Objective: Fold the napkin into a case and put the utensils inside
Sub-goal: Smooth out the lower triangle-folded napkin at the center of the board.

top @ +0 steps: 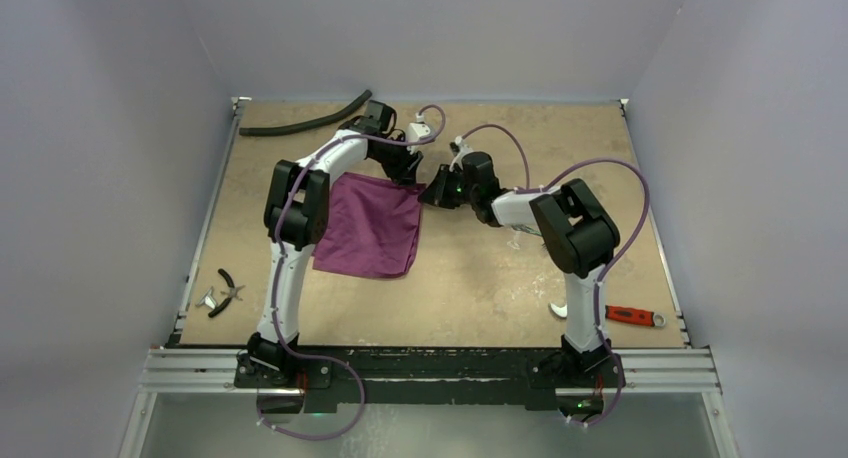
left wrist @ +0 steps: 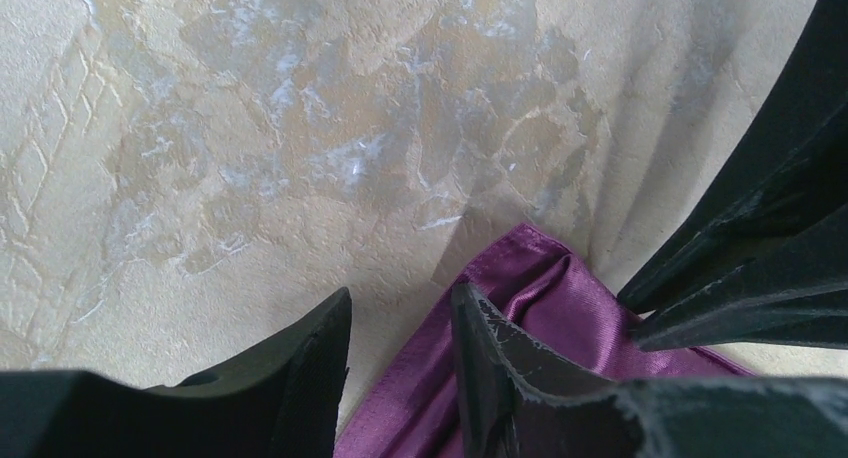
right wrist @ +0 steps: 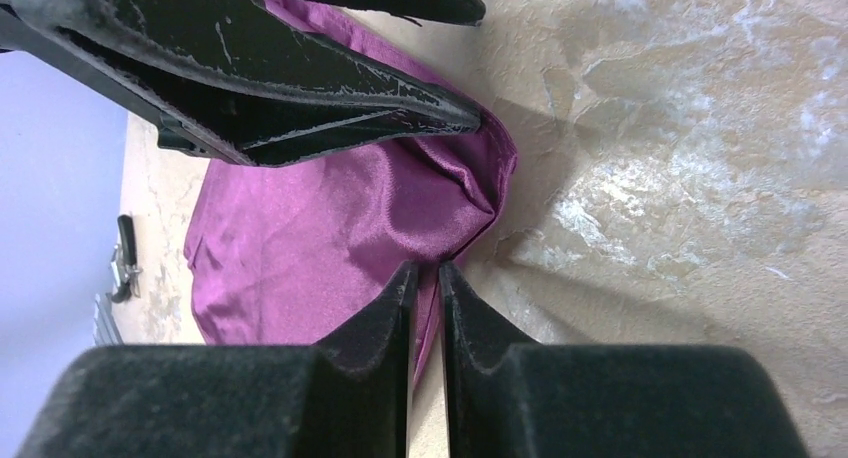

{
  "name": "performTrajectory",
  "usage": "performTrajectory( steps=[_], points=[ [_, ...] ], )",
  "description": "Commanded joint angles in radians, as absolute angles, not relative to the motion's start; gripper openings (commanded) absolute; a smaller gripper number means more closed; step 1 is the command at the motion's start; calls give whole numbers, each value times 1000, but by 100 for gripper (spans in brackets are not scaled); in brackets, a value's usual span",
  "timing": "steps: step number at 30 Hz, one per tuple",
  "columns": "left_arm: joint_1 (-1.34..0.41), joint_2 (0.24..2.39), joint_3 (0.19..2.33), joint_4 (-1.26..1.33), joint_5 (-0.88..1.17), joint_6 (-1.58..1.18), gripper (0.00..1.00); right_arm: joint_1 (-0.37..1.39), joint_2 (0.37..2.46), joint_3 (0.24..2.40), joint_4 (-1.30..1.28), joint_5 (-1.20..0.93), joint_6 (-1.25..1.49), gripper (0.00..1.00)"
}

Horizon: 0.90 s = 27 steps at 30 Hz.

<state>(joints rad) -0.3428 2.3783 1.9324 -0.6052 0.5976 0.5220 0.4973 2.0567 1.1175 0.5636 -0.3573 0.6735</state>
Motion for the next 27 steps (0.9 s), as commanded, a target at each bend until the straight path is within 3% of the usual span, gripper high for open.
performTrajectory(
  steps=[1,3,6,9,27],
  points=[
    [-347,2362,1903,-641,586,550,40,502,2031,1155,540,-296,648,19],
    [-346,2361,1898,-640,584,551,39,502,2017,1158,508,-252,626,21],
    [-347,2361,1895,-640,581,551,37,518,2008,1174,445,-176,588,33],
    [-345,2360,1897,-637,568,549,34,537,1983,1145,469,-170,600,39],
    [-345,2365,1899,-638,545,548,29,546,2004,1127,464,-215,670,40]
  ],
)
